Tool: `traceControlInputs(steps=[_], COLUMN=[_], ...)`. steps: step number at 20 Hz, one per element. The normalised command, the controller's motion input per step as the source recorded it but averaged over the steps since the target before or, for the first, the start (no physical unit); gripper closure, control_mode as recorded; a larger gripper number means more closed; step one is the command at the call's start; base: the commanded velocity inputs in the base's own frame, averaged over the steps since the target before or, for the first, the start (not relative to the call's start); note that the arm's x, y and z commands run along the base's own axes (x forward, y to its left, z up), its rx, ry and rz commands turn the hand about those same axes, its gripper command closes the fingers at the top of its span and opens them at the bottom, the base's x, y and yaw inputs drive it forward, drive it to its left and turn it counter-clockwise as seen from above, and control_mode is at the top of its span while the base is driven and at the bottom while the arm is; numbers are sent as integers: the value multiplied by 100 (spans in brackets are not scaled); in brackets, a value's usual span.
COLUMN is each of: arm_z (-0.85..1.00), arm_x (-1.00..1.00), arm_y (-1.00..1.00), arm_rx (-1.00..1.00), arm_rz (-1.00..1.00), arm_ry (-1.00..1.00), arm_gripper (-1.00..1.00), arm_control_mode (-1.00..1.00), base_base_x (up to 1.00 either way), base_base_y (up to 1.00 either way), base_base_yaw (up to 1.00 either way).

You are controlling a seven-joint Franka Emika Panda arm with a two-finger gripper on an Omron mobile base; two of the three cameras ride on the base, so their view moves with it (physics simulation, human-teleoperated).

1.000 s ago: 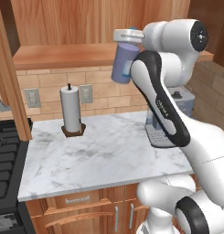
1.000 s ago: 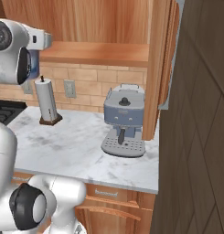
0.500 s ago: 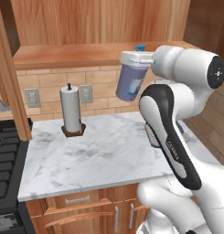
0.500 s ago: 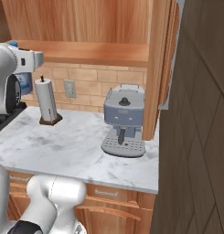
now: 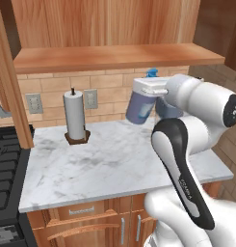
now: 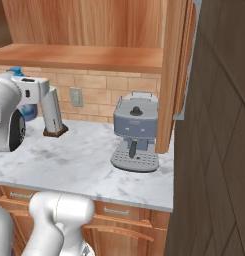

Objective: Open the cabinet. Pick the soap dispenser and place it next to the sink. Then close the cabinet.

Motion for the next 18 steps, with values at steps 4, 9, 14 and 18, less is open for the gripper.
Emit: traceControlInputs(steps=[4,9,14,18], arm_z=[-39,-35,-34,-37], arm_x=[-5,-4,-1,0], arm_y=[-9,-7,0,2], arm_rx=[0,0,0,-2], arm_rz=[2,4,7,4], arm_ry=[7,14,15,6], arm_gripper=[100,100,100,100], arm_control_mode=[-100,-100,-100,-100], base_base_x=[0,0,0,0], base_base_y=[0,0,0,0], base_base_yaw=[0,0,0,0])
